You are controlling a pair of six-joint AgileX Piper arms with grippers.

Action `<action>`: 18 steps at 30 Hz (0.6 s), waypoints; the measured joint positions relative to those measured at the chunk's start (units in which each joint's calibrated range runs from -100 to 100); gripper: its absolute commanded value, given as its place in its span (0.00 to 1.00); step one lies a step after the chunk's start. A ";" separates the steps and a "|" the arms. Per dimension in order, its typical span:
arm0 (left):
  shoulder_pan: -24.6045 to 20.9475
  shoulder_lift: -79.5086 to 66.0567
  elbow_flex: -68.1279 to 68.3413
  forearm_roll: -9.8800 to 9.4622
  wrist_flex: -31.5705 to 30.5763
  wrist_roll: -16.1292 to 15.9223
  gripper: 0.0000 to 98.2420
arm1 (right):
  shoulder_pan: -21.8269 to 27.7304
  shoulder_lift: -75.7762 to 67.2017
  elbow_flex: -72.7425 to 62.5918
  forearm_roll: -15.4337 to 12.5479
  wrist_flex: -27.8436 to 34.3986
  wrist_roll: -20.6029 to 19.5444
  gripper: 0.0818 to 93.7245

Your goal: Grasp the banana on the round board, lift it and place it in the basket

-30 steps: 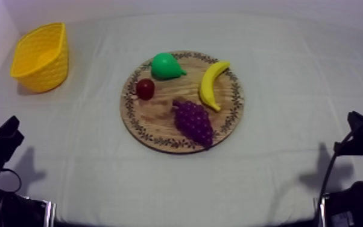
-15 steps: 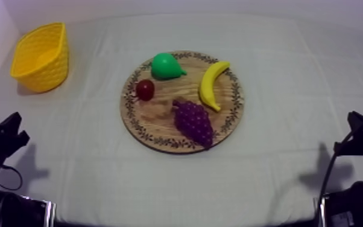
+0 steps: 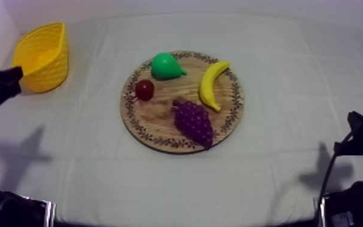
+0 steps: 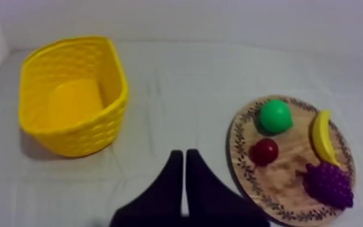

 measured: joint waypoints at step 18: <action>18.47 38.97 -56.77 -7.53 37.74 6.15 0.00 | 0.00 0.00 0.00 0.00 0.01 0.00 0.01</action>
